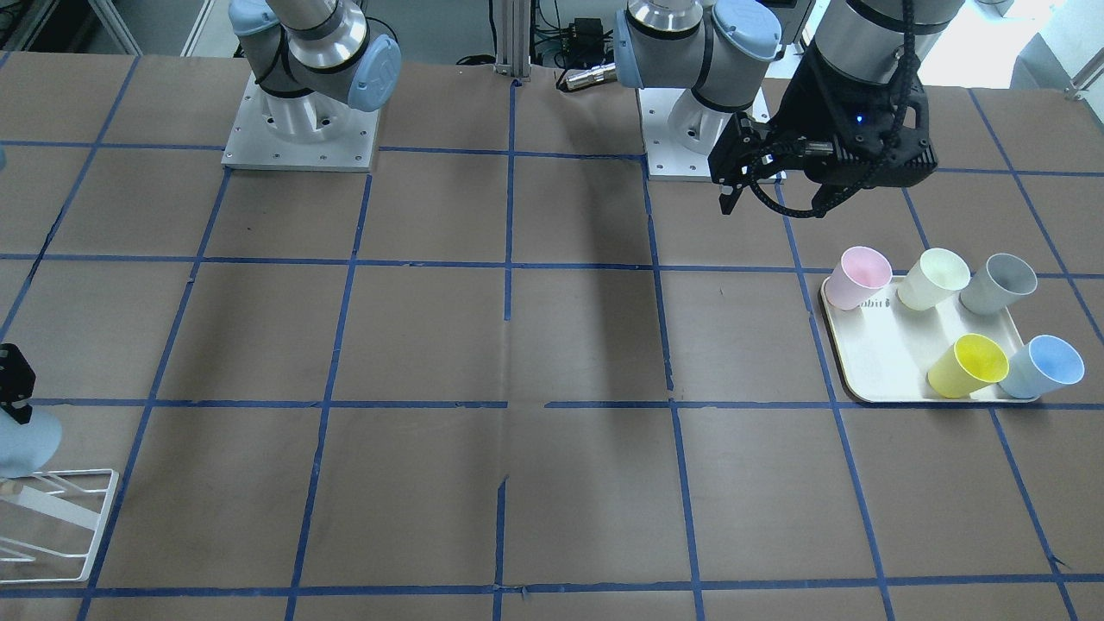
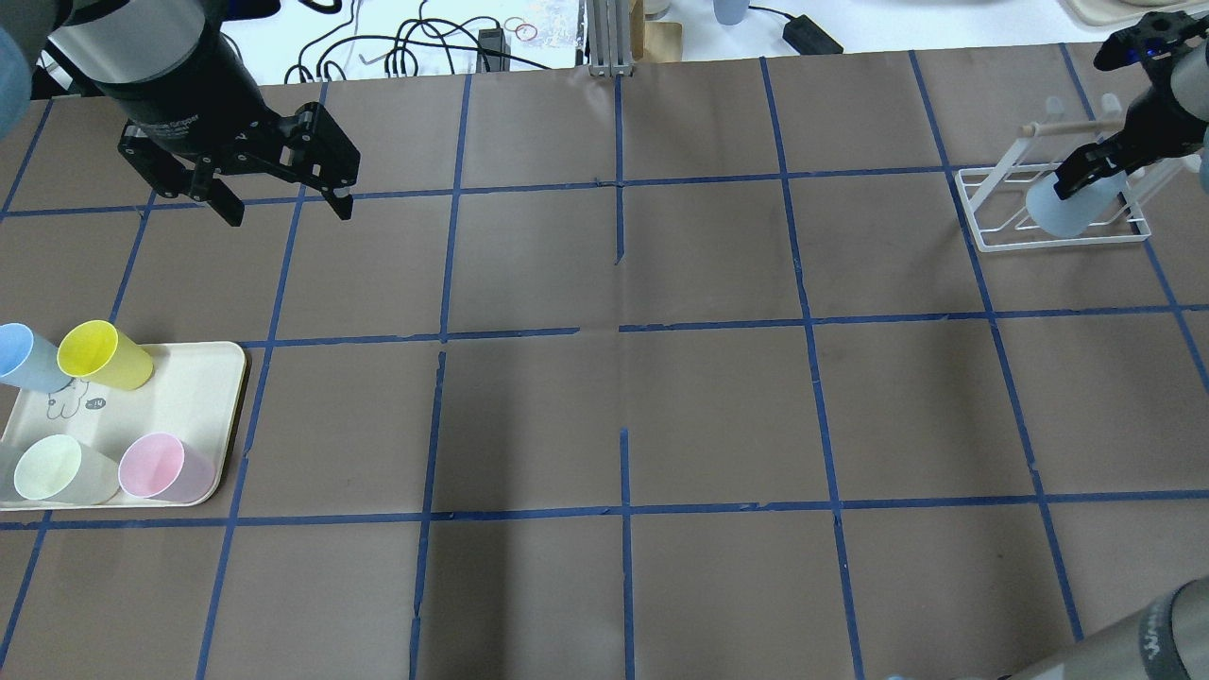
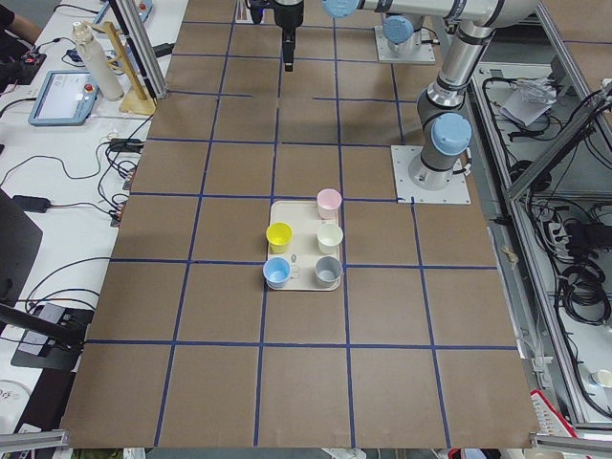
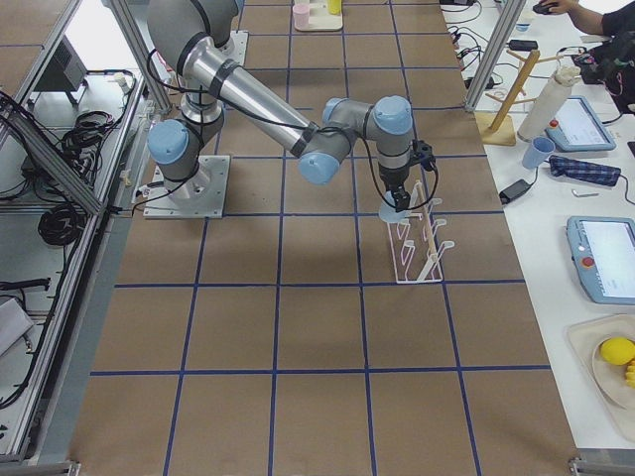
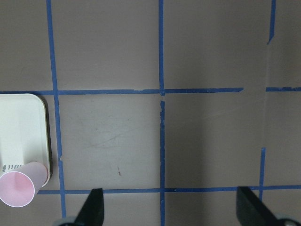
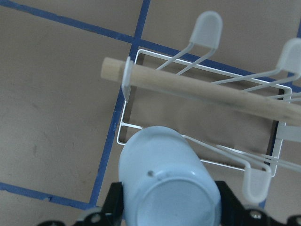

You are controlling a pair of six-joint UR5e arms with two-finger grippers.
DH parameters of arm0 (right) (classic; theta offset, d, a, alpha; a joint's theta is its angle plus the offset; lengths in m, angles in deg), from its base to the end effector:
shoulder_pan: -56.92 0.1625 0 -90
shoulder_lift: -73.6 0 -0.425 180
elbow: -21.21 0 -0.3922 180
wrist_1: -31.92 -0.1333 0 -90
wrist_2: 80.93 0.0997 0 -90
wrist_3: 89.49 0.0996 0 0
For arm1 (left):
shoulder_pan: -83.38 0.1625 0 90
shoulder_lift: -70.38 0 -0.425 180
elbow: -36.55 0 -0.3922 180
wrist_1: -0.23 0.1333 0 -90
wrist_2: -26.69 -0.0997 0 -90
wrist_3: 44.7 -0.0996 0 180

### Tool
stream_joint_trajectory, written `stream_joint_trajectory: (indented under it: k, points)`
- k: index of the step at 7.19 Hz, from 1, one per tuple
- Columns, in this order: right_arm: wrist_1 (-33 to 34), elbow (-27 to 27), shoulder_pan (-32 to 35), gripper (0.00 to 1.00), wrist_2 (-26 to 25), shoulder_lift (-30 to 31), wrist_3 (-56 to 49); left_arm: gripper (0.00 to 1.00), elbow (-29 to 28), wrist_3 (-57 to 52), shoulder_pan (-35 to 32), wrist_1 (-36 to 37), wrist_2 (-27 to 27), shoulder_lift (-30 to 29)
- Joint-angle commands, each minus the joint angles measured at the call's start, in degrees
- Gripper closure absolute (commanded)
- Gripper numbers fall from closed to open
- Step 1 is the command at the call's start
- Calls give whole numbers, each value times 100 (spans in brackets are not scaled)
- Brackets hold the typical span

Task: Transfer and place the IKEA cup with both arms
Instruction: 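Lift the pale blue cup off the rack with the right gripper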

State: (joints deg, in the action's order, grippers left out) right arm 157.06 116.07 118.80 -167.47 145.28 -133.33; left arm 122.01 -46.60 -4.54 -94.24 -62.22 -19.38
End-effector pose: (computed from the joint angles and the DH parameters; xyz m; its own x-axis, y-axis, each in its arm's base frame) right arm -0.1657 -0.6057 0.3350 -0.9586 -0.2663 0.1010 -0.2813 0.9406 -0.1904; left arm -0.1173 -0.4939 0.5211 -0.9998 -0.0030 0.0188 -0.0031 1.0000 -0.0060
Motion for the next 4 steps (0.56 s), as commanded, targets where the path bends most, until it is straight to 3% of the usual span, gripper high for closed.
stream_joint_trajectory:
  k: [1, 4]
  points:
    - [-60, -3, 0, 95, -170, 284, -45, 0, -12, 24, -6, 7, 14, -6]
    - [-235, -3, 9, 95, -153, 705, -45, 0, -38, 24, 3, 7, 23, -6]
